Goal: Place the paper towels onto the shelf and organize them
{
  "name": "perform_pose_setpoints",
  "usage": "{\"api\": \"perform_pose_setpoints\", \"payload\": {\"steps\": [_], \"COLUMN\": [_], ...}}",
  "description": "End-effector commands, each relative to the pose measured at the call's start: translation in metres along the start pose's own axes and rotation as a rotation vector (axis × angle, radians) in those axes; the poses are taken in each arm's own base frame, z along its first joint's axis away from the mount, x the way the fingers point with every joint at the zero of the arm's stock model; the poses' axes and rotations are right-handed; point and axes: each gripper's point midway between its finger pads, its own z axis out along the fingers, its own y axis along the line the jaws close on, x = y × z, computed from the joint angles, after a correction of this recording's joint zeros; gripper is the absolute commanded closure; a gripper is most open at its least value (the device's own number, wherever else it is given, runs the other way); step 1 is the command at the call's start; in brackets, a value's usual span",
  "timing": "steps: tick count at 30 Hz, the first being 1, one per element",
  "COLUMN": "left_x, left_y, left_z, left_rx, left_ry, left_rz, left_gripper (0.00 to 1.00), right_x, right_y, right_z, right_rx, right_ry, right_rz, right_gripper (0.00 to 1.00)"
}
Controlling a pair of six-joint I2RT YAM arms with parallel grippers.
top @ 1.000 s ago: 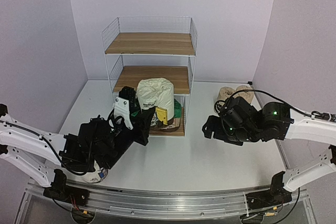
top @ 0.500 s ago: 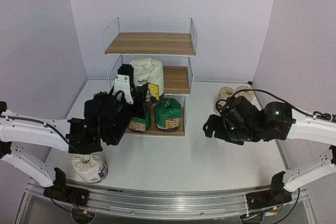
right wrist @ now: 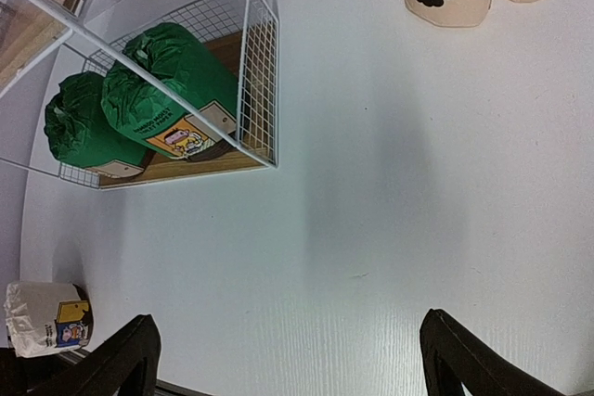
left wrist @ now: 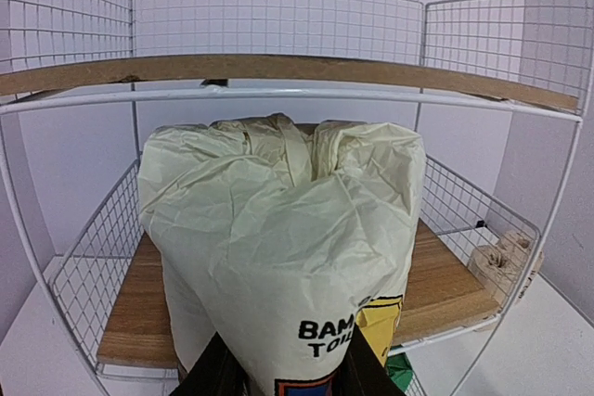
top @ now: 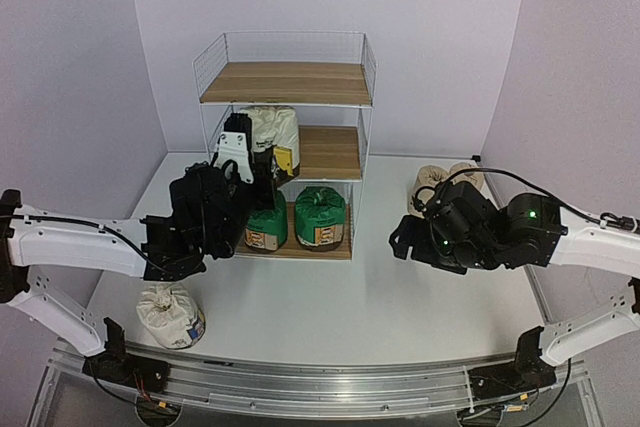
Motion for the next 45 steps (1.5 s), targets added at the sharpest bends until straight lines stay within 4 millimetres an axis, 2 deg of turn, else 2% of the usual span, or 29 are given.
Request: {"api": "perform_pose_setpoints", "payload": {"steps": [1, 5, 10, 16, 29, 33, 39, 45], "left_x": [-0.041, -0.042, -0.033, -0.029, -0.006, 0.0, 0.002, -0.001], "left_y": [0.017, 0.021, 0.023, 0.036, 0.055, 0.055, 0.057, 0.061], "left_z": [0.01, 0.017, 0.029, 0.045, 0.07, 0.069, 0.064, 0.055], "left_rx": [-0.052, -0.064, -0.1, -0.146, -0.151, -0.135, -0.116, -0.1], "left_ry": [-0.107, -0.127, -0.128, -0.143, -0.1, -0.081, -0.067, -0.073], "left_rz": [-0.121, -0.113, -0.068, -0.032, -0.036, -0.039, -0.065, -0.092], "left_gripper": [1.0, 1.0, 1.0, 1.0, 0.99, 0.91, 0.67, 0.5], "right_x": [-0.008, -0.008, -0.008, -0.008, -0.01, -0.01, -0.009, -0.008], "right_y": [-0.003, -0.004, -0.006, -0.009, -0.013, -0.014, -0.014, -0.014], "right_z": [-0.003, -0.001, 0.001, 0.002, 0.004, 0.004, 0.004, 0.005], "right_rx": [0.005, 0.012, 0.02, 0.028, 0.045, 0.046, 0.045, 0.045], "right_ry": [-0.033, -0.033, -0.034, -0.04, -0.047, -0.049, -0.046, -0.038], "right_rz": [0.016, 0.019, 0.025, 0.037, 0.052, 0.059, 0.06, 0.06], "right_gripper": [0.06, 0.06, 0.06, 0.06, 0.06, 0.06, 0.06, 0.06]}}
